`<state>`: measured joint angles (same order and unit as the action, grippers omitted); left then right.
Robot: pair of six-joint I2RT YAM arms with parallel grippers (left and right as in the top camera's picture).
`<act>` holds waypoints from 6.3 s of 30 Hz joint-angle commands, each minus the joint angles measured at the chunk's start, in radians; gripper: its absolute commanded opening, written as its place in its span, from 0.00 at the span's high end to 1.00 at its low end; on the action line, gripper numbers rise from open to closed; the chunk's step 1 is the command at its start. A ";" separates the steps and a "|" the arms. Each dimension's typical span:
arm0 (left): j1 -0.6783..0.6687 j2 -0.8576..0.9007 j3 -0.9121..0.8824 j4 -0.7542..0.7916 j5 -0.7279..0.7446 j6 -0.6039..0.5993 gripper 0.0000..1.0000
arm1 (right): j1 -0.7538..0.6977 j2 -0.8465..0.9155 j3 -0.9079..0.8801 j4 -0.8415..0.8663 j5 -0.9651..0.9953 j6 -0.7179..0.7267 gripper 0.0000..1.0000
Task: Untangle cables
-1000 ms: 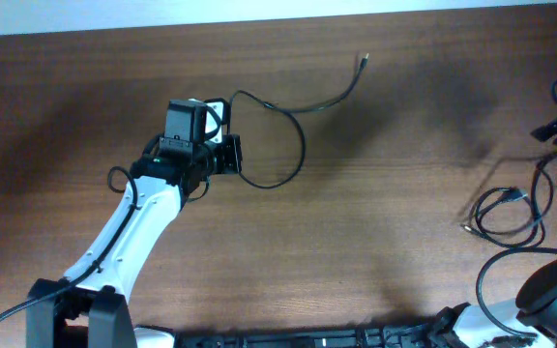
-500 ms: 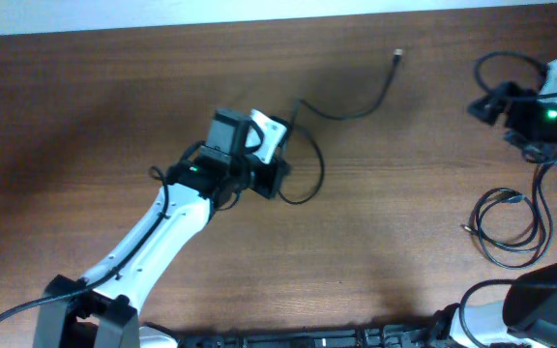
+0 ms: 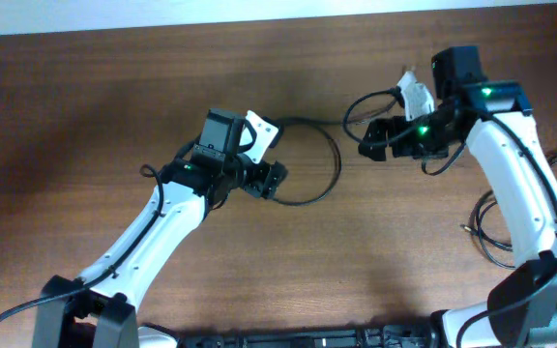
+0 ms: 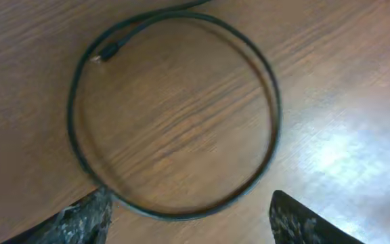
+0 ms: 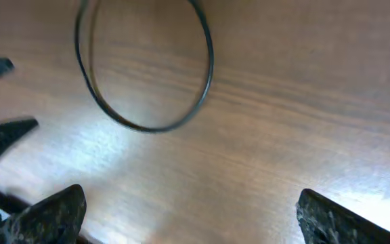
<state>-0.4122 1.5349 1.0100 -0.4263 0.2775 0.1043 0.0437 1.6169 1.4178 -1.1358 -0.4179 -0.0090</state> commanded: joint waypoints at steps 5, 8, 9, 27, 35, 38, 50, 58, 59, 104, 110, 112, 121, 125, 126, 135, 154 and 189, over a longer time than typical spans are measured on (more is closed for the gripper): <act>0.035 -0.026 0.006 -0.014 -0.435 -0.224 0.23 | 0.061 0.028 -0.146 0.196 0.011 0.002 0.01; 0.123 -0.025 0.006 -0.044 -0.435 -0.351 0.22 | 0.128 0.028 -0.252 0.386 0.003 0.002 0.00; 0.156 -0.025 0.006 -0.058 -0.435 -0.383 0.22 | 0.158 0.028 -0.272 0.414 0.003 0.002 0.01; 0.338 -0.025 0.006 -0.110 -0.484 -0.520 0.21 | 0.541 0.381 -0.352 1.271 0.098 0.678 0.11; 0.338 -0.025 0.006 -0.111 -0.484 -0.519 0.20 | 0.603 0.459 -0.352 1.352 0.217 0.786 0.21; 0.338 -0.025 0.006 -0.111 -0.484 -0.519 0.20 | 0.637 0.470 -0.352 1.429 0.220 0.797 0.23; 0.338 -0.025 0.006 -0.114 -0.484 -0.519 0.20 | 0.651 0.470 -0.352 1.481 0.204 0.965 0.82; 0.338 -0.025 0.006 -0.114 -0.484 -0.519 0.19 | 0.631 0.461 -0.352 1.484 0.121 0.850 0.96; 0.338 -0.025 0.006 -0.114 -0.484 -0.519 0.19 | 0.618 0.451 -0.352 1.481 0.091 0.806 0.96; 0.269 -0.027 0.006 -0.269 -0.414 -0.339 0.01 | -0.045 -0.272 -0.352 0.179 0.388 0.073 0.01; 0.277 -0.236 -0.057 -0.267 -0.390 -0.307 0.01 | -0.045 -0.609 -0.494 0.224 0.385 0.077 0.01; 0.278 -0.403 -0.159 -0.169 -0.331 -0.263 0.01 | -0.045 -0.803 -0.586 0.284 0.386 0.077 0.01; 0.278 -1.015 -0.398 -0.031 -0.364 -0.301 0.01 | -0.045 -1.150 -0.655 0.278 0.404 0.076 0.01; 0.278 -1.009 -0.398 -0.032 -0.364 -0.301 0.01 | -0.045 -1.150 -0.655 0.276 0.404 0.076 0.01; 0.278 -1.009 -0.398 -0.032 -0.364 -0.301 0.01 | -0.045 -1.150 -0.655 0.276 0.404 0.076 0.01; 0.278 -1.009 -0.398 -0.032 -0.364 -0.301 0.01 | -0.045 -1.150 -0.655 0.276 0.404 0.076 0.01; 0.278 -1.009 -0.398 -0.032 -0.364 -0.301 0.01 | 0.054 -1.399 -0.664 0.268 0.457 0.014 0.01; 0.278 -1.009 -0.398 -0.032 -0.364 -0.301 0.01 | 0.060 -1.614 -1.412 1.055 0.452 -0.039 0.01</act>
<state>-0.1368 0.5282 0.6186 -0.4595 -0.0795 -0.1837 0.1001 0.0135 0.0105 -0.0715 0.0288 -0.0364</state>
